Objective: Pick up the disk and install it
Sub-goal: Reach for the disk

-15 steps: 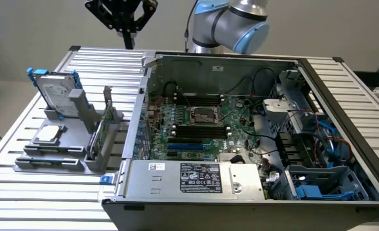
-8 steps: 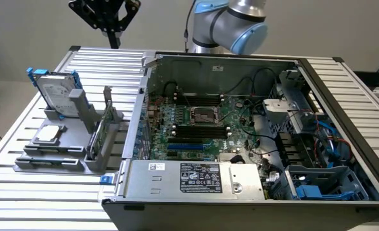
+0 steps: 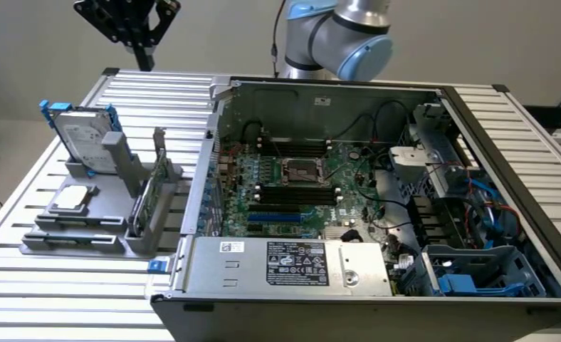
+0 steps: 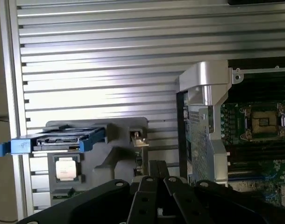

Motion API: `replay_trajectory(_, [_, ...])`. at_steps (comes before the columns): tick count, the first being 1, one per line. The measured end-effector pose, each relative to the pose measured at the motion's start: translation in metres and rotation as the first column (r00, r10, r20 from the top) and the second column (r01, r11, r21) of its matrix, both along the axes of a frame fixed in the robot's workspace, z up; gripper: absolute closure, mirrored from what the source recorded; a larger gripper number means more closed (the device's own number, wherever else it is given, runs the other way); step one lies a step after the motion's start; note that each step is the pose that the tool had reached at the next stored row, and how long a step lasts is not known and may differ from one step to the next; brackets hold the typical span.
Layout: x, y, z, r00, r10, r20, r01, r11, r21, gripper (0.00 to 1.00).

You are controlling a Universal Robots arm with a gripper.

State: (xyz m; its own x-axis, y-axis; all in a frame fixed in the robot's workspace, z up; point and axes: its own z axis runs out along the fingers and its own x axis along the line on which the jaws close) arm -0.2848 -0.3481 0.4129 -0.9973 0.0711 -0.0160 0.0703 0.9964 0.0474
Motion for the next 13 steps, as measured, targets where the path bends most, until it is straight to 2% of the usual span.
replay_trajectory(13, [-0.059, 0.0102, -0.0059, 1.0000, 0.000, -0.0063, 0.000, 1.0000, 0.0000, 0.89])
